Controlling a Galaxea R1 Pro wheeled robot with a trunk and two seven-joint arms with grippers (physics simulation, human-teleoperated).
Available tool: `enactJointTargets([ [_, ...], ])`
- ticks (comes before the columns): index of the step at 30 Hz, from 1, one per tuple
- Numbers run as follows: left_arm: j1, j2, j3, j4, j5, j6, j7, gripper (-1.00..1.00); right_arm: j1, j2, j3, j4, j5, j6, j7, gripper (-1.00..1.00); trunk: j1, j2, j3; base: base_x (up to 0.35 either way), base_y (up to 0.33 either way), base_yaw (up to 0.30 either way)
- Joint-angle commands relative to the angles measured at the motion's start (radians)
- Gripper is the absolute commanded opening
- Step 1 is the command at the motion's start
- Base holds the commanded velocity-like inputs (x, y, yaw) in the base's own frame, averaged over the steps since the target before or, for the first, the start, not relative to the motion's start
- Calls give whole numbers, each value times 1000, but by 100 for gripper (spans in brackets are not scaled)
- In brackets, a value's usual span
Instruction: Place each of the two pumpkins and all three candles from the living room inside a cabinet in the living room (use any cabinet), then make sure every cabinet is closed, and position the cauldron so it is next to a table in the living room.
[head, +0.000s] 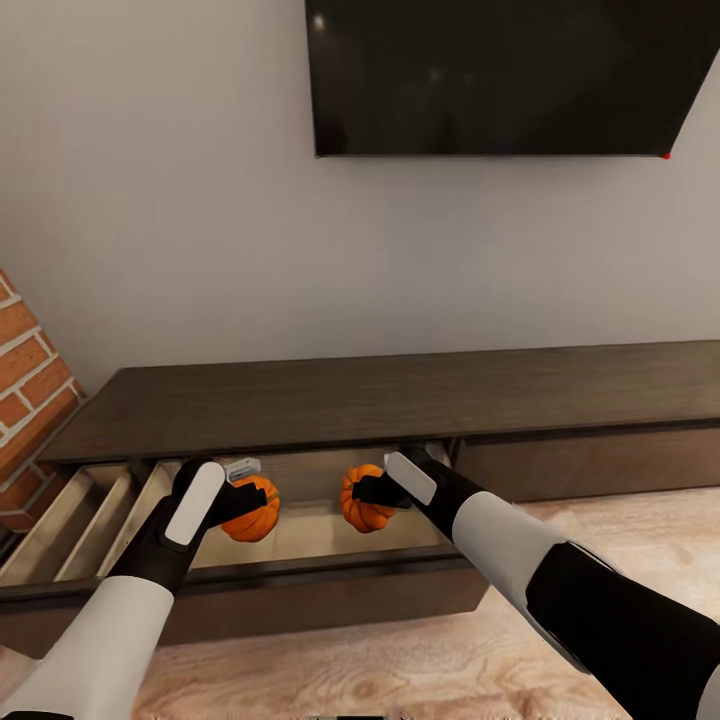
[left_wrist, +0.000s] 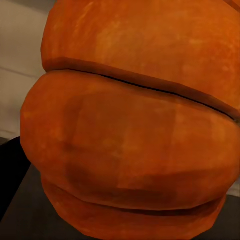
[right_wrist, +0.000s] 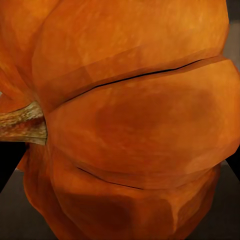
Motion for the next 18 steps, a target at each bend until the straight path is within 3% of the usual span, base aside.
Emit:
enactJointTargets([
  [1,-1,1,-4,-1,8,0,12,-100,-1,0,5,-1,-9,0,-7,-100,0,-1,-5,0,0,0],
  [14,-1,-1,-5,-1,5,-5,12,-100,-1,0,6,-2,-9,-2,-7,-100,6,-4,-55,0,0,0],
  [18,-1,-3,-5,-7,5,-6,12,-100,-1,0,6,-2,-9,-2,-7,-100,6,-4,-55,0,0,0],
])
